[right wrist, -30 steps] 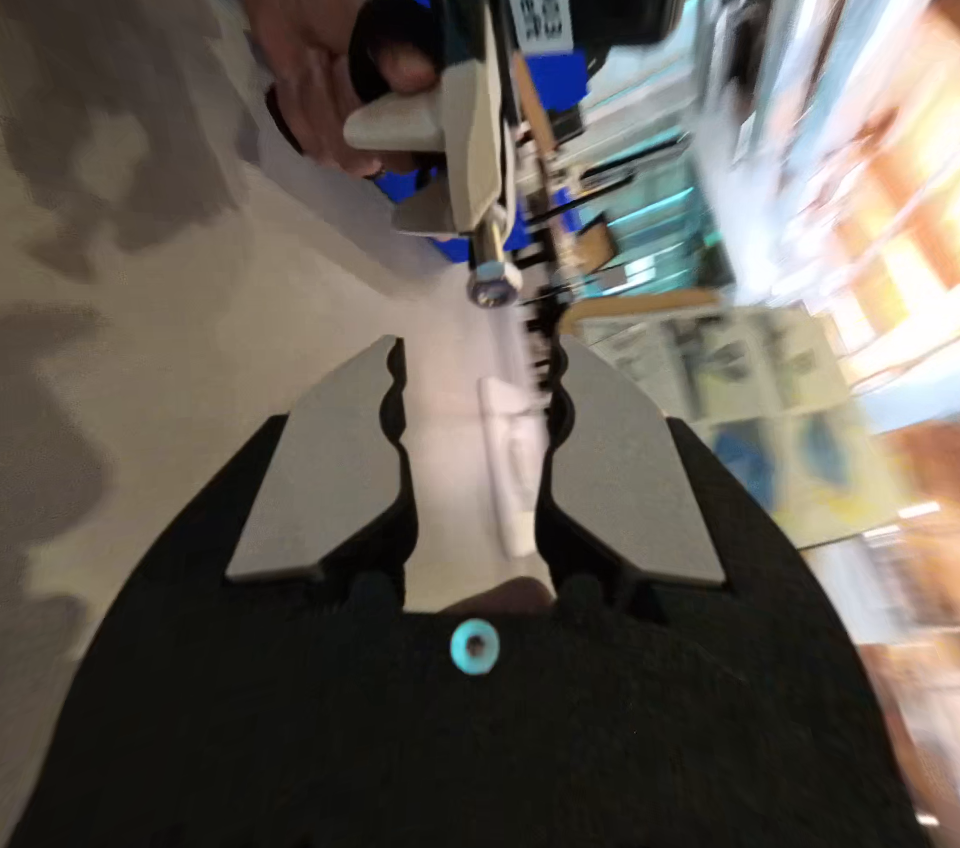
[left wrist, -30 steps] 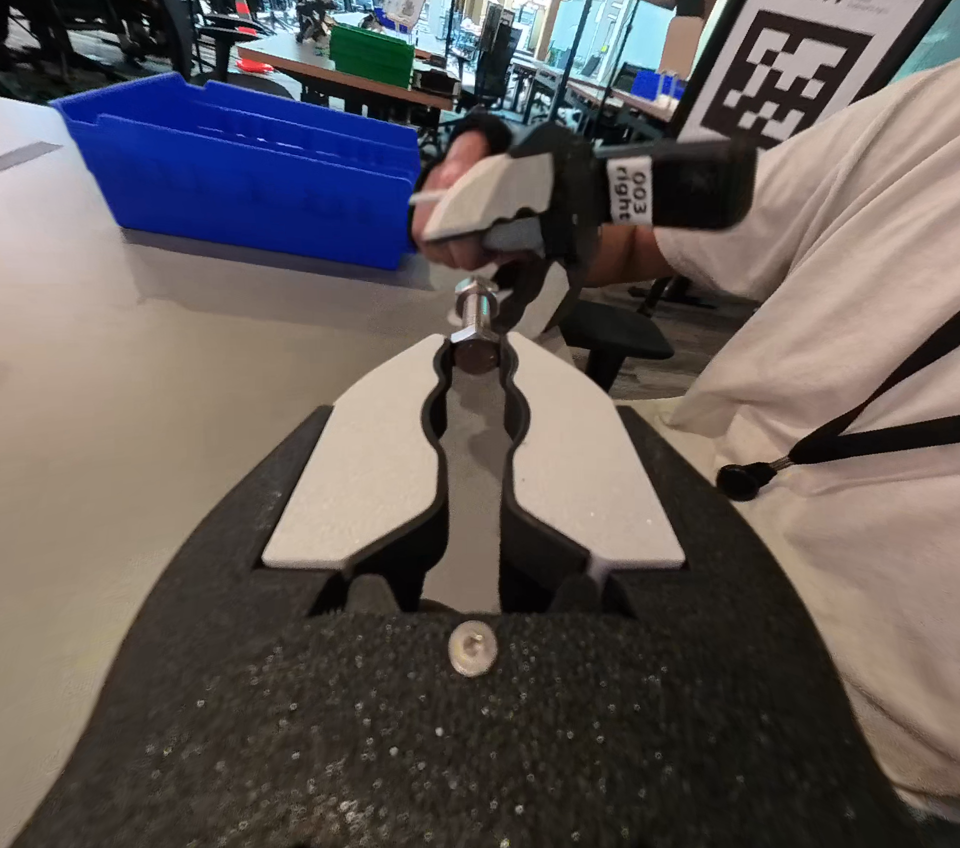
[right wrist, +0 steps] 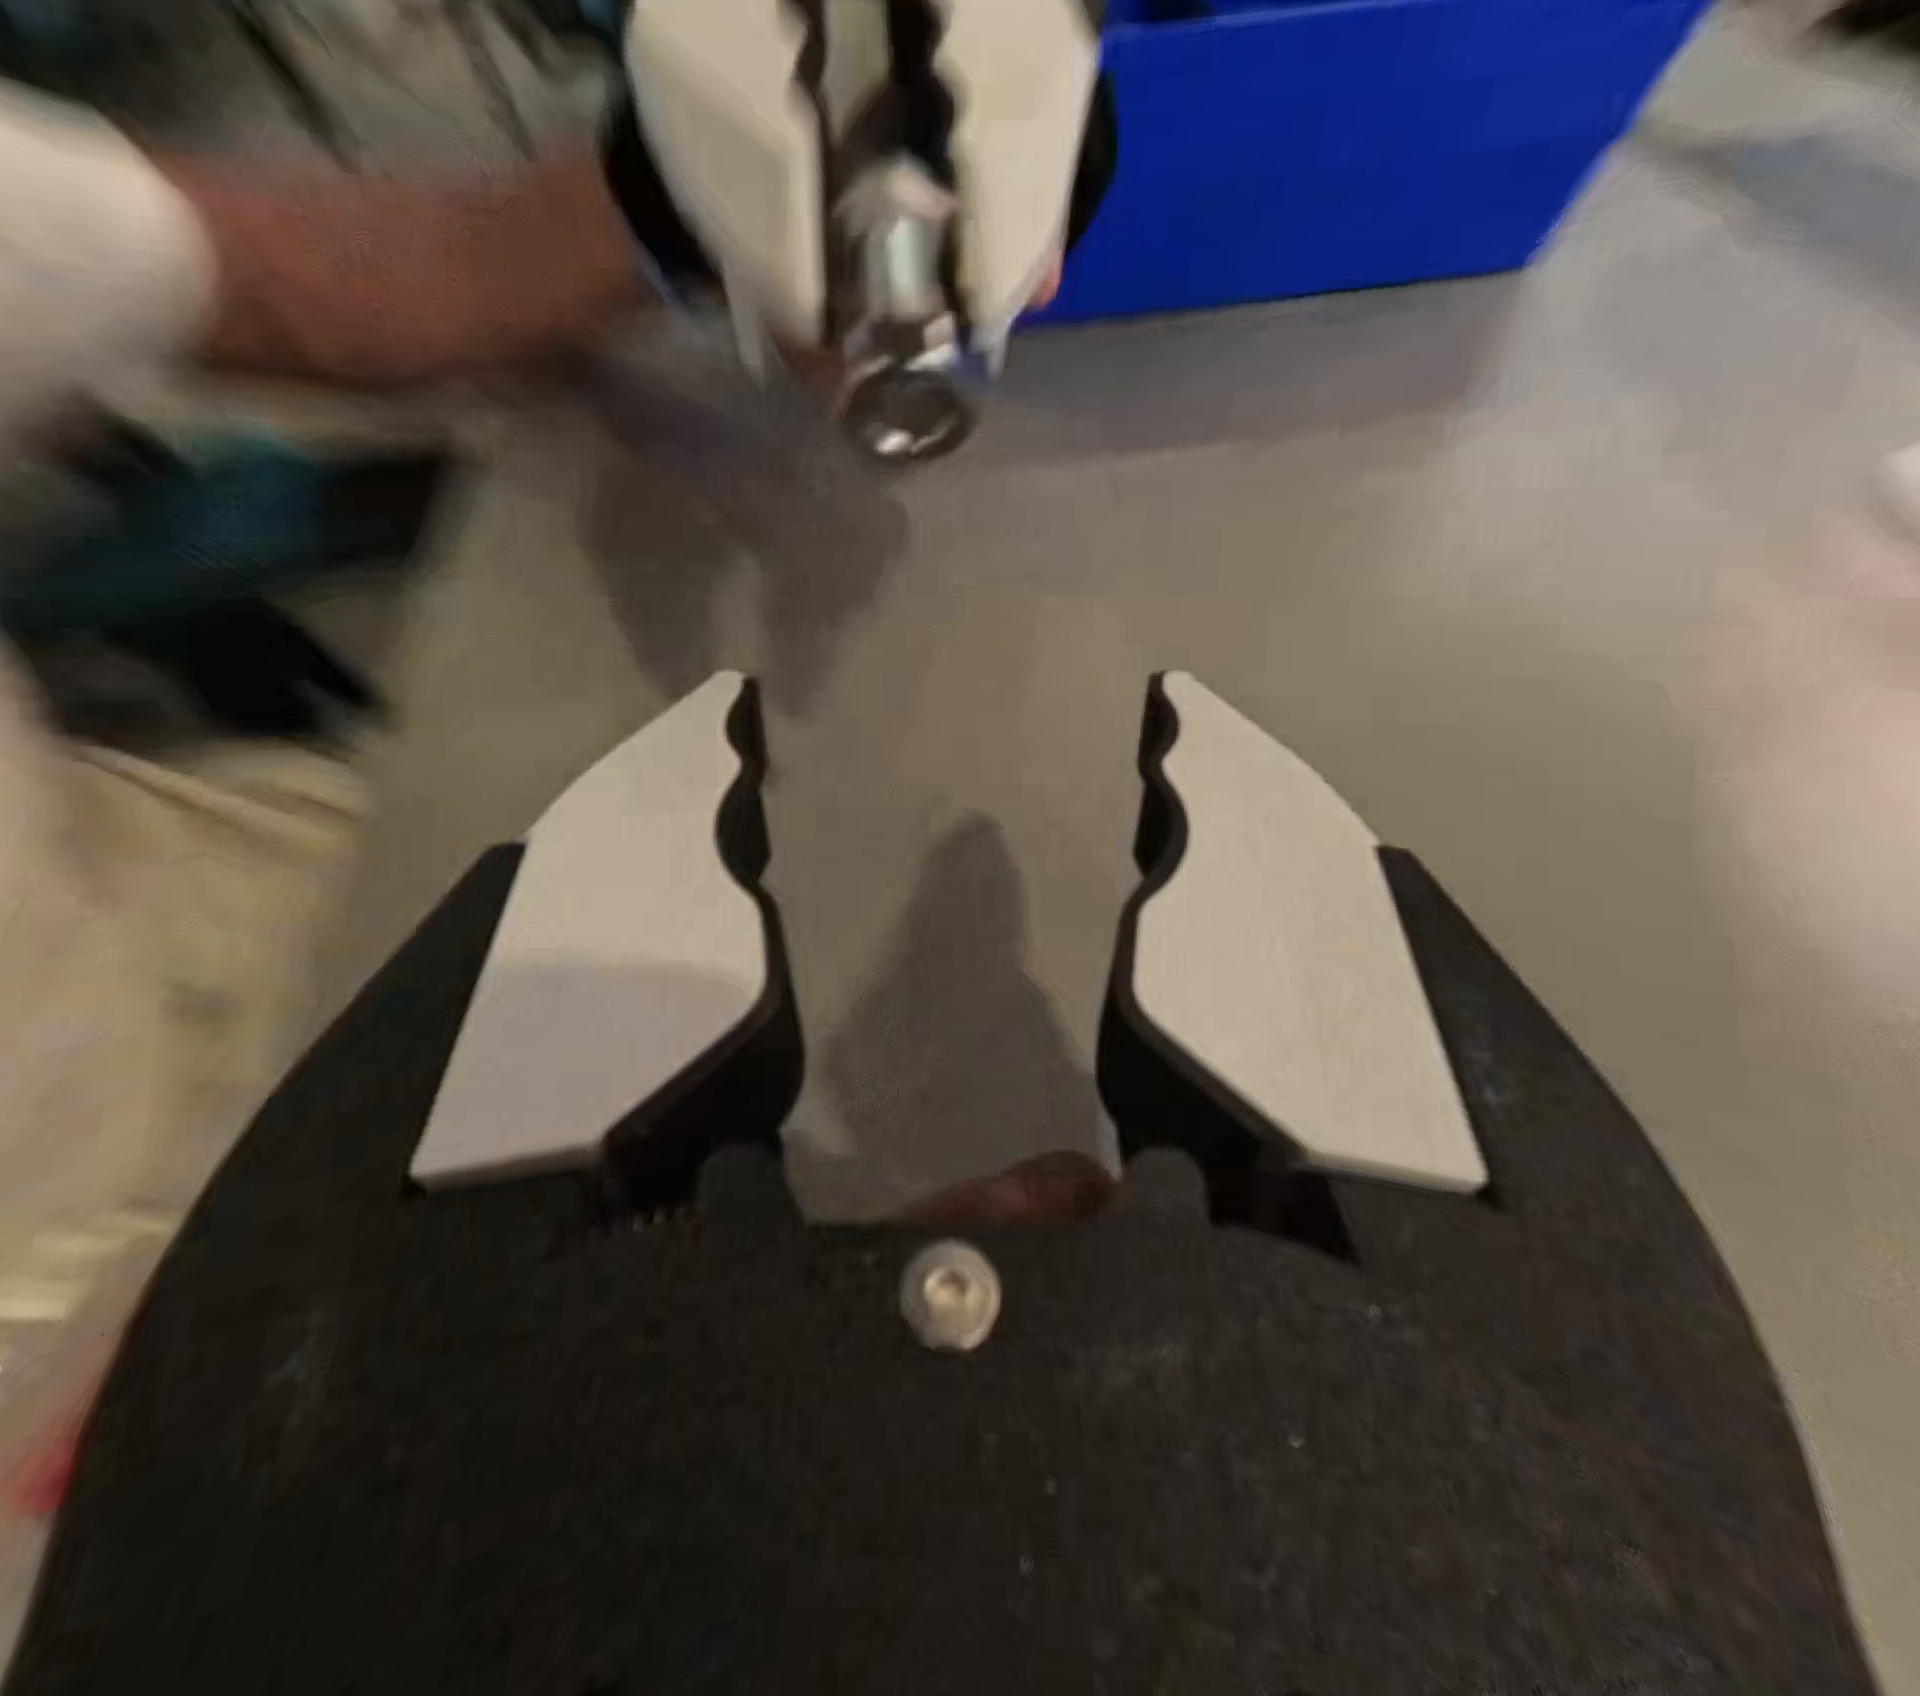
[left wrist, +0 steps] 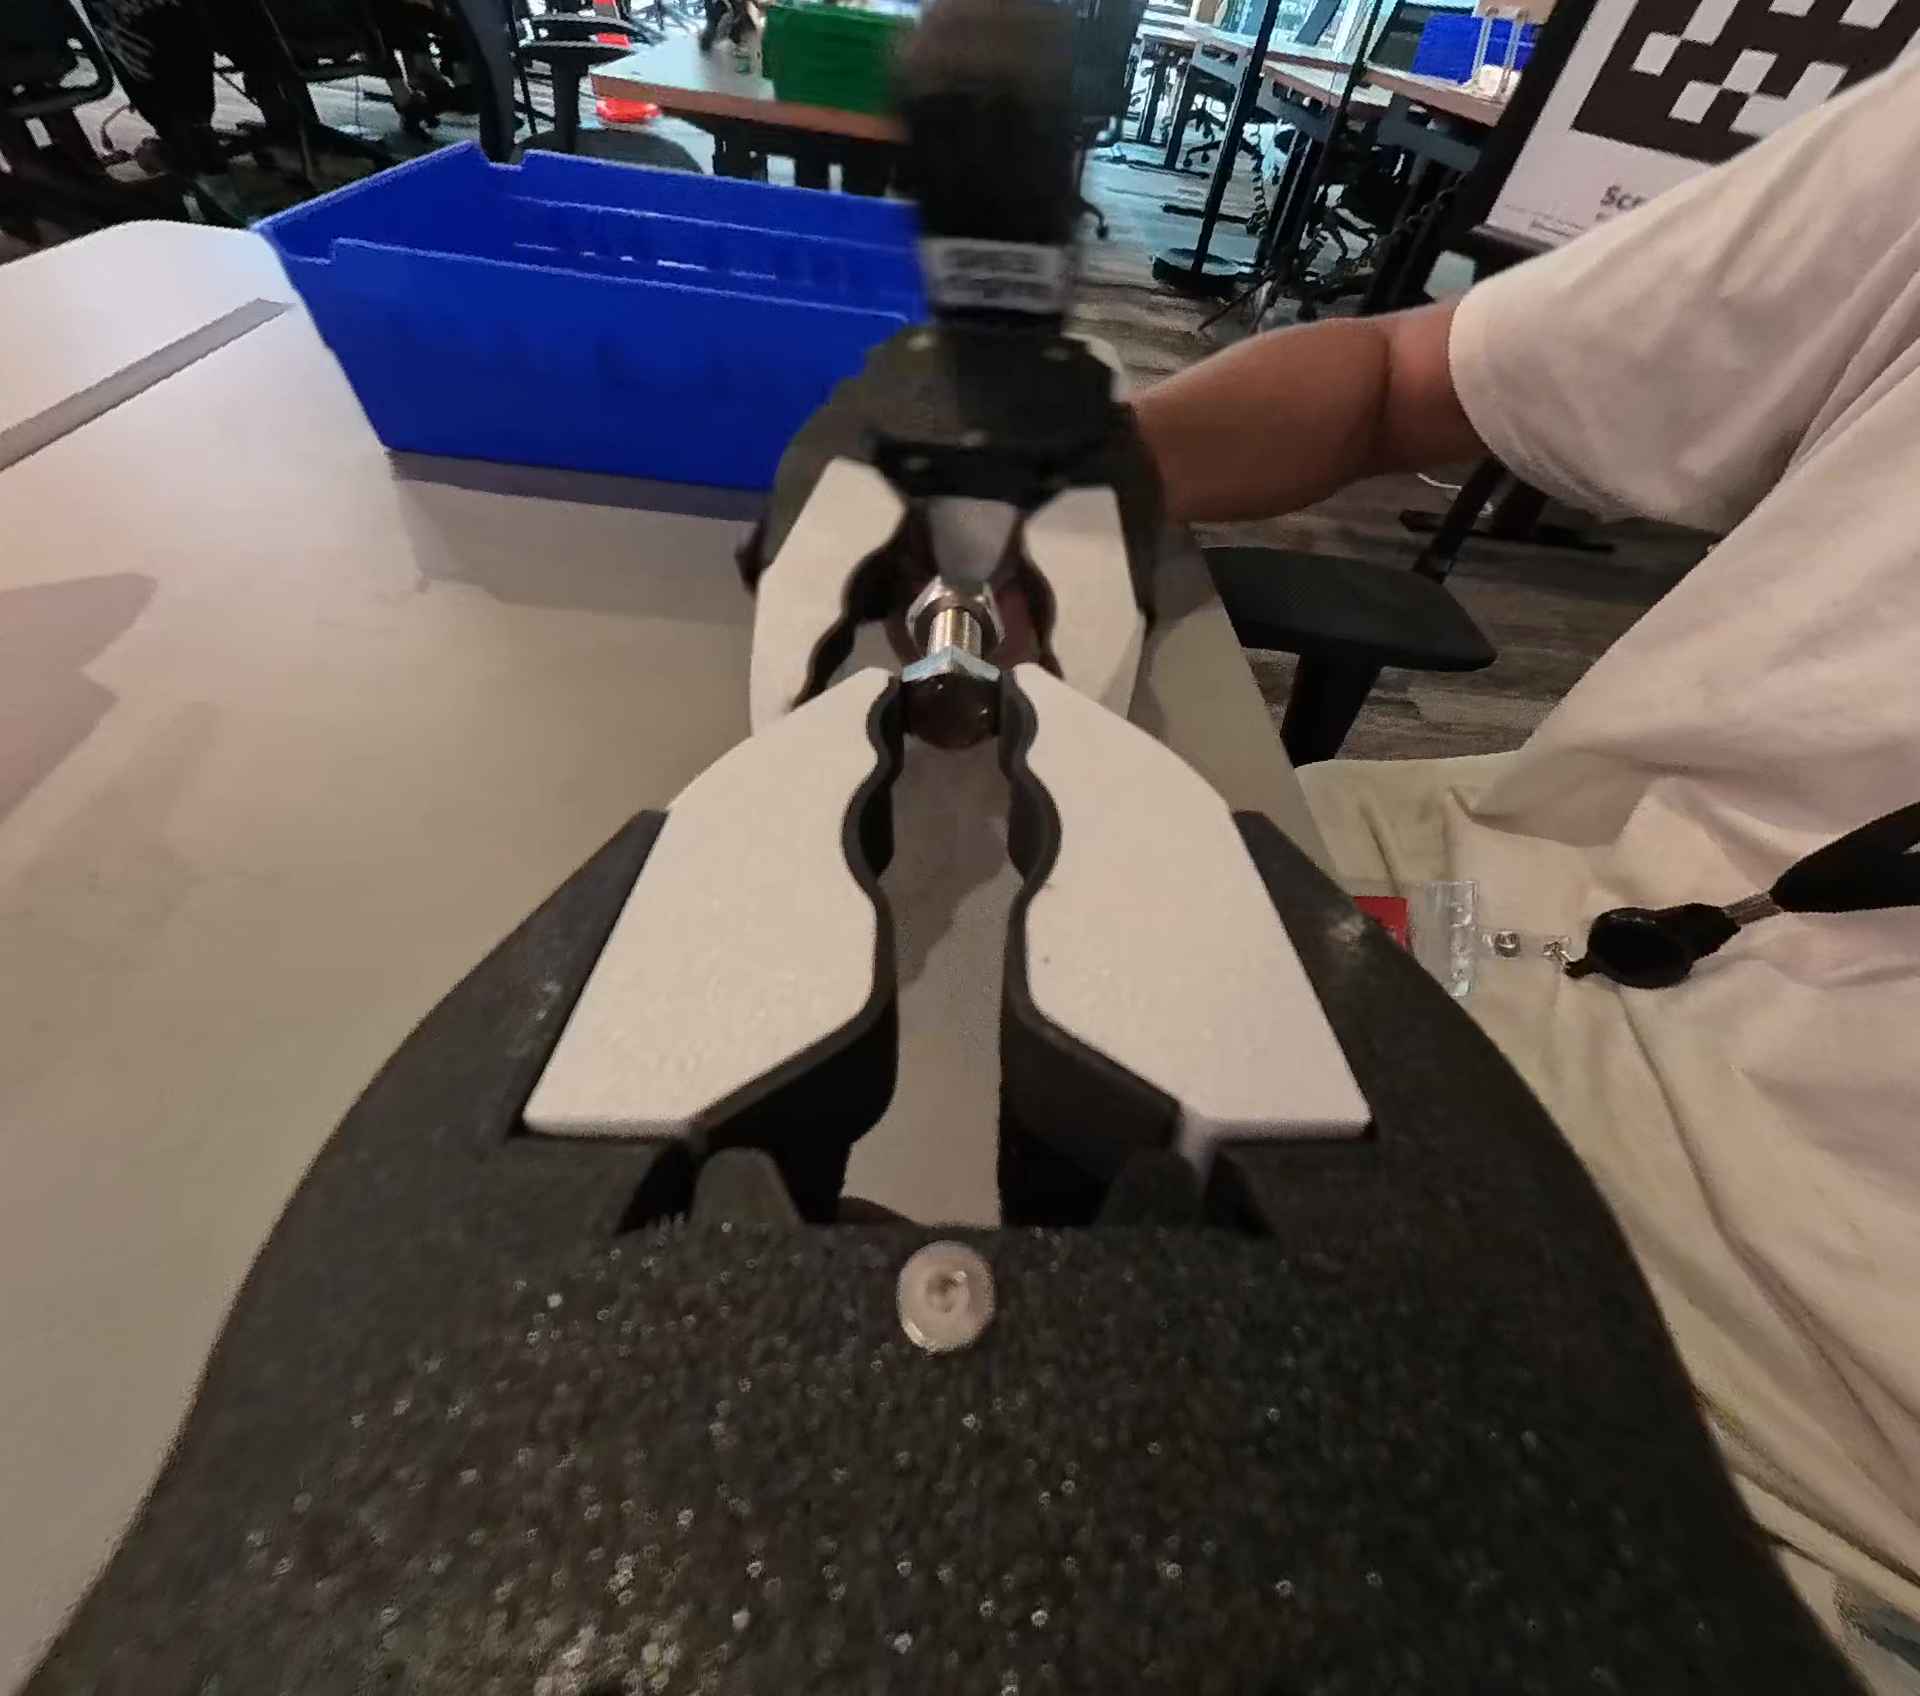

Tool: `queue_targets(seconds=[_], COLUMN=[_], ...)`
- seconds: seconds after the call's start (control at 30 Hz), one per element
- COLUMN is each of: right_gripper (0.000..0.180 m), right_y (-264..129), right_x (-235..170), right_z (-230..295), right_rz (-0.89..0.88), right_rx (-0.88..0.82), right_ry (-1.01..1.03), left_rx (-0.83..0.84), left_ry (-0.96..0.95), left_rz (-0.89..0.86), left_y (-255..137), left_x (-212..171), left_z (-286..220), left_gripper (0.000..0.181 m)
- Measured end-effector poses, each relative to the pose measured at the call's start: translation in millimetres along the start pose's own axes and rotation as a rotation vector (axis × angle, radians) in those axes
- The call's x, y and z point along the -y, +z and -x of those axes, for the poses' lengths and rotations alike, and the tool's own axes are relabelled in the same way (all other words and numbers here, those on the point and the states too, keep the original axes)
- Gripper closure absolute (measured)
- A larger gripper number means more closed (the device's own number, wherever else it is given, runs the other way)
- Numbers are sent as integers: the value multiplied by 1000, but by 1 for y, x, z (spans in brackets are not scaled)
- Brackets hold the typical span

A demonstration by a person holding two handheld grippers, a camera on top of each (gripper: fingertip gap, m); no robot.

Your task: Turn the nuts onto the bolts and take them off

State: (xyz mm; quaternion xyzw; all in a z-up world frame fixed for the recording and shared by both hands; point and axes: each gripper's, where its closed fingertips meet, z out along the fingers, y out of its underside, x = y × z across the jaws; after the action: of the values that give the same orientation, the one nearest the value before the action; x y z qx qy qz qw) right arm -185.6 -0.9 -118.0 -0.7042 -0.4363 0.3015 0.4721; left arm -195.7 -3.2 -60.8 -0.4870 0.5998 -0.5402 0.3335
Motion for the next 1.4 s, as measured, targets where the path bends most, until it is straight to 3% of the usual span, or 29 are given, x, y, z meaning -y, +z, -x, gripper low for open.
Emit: queue_targets(seconds=[0.13, 0.2, 0.4, 0.5, 0.67, 0.73, 0.87, 0.93, 1.0, 1.1, 1.2, 1.23, 1.4], right_gripper=[121, 126, 139, 168, 180, 177, 150, 136, 134, 138, 162, 162, 161], right_y=[-22, -29, -19, -17, -21, -24, -16, -12, -13, -13, -12, -13, -6], right_x=[23, 49, 55, 57, 60, 61, 48, 54, 65, 76, 84, 86, 72], right_z=[-30, -21, -12, -10, -6, -6, -4, -1, 1, 4, 4, 5, 1], right_rz=[208, 215, 274, 259, 144, 94, 89, 8, -78, -119, -119, -123, -72], right_rx=[-557, -690, -701, -656, -458, -421, -441, -506, -594, -695, -716, -679, -338], right_ry=[-806, -1081, -1295, -1281, -907, -855, -797, -761, -769, -916, -993, -976, -484], left_rx=[6, 9, -39, -49, -52, -67, -98, -124, -152, -186, -221, -227, -101], left_ry=[-33, -45, -86, -86, -66, -79, -118, -143, -173, -208, -229, -224, -98], left_rz=[13, 6, -58, -54, -72, -87, -148, -176, -203, -216, -211, -216, -132], left_y=[0, 0, -7, -7, -9, -10, -14, -16, -17, -17, -14, -14, -11], left_x=[-5, -5, 7, 6, 11, 14, 22, 26, 28, 28, 26, 27, 18], left_z=[6, 8, 4, 2, -1, -3, -3, -4, -6, -7, -10, -12, -5], left_gripper=[164, 164, 164, 164, 164, 164, 164, 164, 164, 164, 164, 164, 164])
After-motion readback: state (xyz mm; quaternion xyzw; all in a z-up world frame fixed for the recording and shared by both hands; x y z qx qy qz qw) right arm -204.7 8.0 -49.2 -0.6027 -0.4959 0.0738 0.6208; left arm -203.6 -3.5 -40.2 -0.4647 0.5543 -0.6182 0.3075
